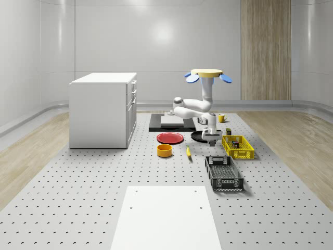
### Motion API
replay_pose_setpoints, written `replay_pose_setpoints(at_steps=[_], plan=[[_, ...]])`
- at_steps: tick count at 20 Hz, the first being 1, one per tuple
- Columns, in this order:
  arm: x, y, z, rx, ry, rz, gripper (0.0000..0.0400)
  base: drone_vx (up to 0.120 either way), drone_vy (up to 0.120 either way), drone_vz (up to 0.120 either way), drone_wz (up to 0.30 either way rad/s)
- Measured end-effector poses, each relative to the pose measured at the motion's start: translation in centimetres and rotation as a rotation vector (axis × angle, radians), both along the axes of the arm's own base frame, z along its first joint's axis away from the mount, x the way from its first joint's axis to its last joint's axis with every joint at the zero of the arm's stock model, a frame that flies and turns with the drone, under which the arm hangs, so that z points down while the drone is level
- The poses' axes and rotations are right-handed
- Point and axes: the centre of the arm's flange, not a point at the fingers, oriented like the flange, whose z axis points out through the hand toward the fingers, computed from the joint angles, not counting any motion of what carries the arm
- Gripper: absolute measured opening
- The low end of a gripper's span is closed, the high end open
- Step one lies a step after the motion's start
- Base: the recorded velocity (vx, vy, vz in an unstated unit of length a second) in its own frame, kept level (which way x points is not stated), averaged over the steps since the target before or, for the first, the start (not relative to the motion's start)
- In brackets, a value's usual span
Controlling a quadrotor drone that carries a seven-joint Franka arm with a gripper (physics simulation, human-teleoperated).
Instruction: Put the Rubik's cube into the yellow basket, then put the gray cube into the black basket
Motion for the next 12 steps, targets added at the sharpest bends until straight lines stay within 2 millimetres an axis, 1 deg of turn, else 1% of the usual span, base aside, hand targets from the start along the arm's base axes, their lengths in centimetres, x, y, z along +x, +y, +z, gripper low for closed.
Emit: replay_pose_setpoints(at_steps=[1, 12], plan=[[0.00, 0.00, 0.00, 0.000, 0.000, 0.000, 0.0250, 0.120, 0.040, 0.000, 0.000], [0.00, 0.00, 0.00, 0.000, 0.000, 0.000, 0.0250, 0.120, 0.000, 0.000, 0.000]])
